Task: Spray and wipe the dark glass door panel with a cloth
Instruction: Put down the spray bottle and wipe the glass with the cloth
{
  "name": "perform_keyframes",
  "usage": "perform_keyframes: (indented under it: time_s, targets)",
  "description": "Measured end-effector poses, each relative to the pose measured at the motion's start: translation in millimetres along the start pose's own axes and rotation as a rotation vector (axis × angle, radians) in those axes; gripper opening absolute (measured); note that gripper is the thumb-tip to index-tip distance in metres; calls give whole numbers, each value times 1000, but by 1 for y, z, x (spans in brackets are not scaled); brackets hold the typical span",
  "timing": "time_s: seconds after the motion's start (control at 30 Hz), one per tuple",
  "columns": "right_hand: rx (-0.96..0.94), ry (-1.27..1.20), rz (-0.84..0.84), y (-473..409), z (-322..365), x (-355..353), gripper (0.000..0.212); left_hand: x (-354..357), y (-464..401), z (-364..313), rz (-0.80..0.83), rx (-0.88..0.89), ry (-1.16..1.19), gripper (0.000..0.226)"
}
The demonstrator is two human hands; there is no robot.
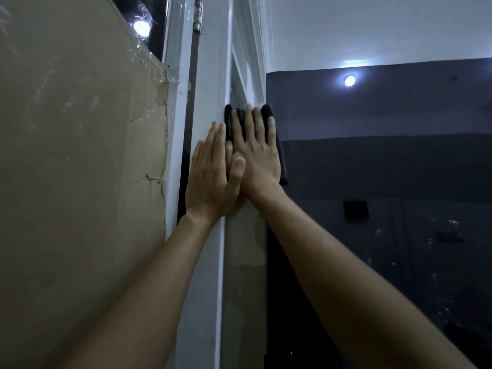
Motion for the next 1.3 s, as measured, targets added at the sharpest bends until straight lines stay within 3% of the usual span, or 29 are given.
perform_keyframes:
  time_s: [0.43, 0.77, 1.03, 1.3]
  targets:
    - [-36, -73, -40, 108, 21, 5, 67, -4, 56, -9, 116, 160, -67, 80]
    - [-62, -103, -26, 109, 18, 5, 68, -4, 56, -9, 108, 156, -131, 75]
    - [-16, -93, -65, 131, -24, -2, 66, 0, 61, -9, 140, 155, -243, 73]
    - [-60, -38, -50, 138, -36, -4, 66, 18, 95, -37, 118, 25, -309, 78]
Point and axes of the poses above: each hand's wrist, its own y-axis away from the middle knuckle, its own x-axis out of the palm, z = x × y, the point moved 8 cm from there along -y, towards the middle knuckle, and after that the axes turned 6 degrees about -z, right-handed, at the moved point
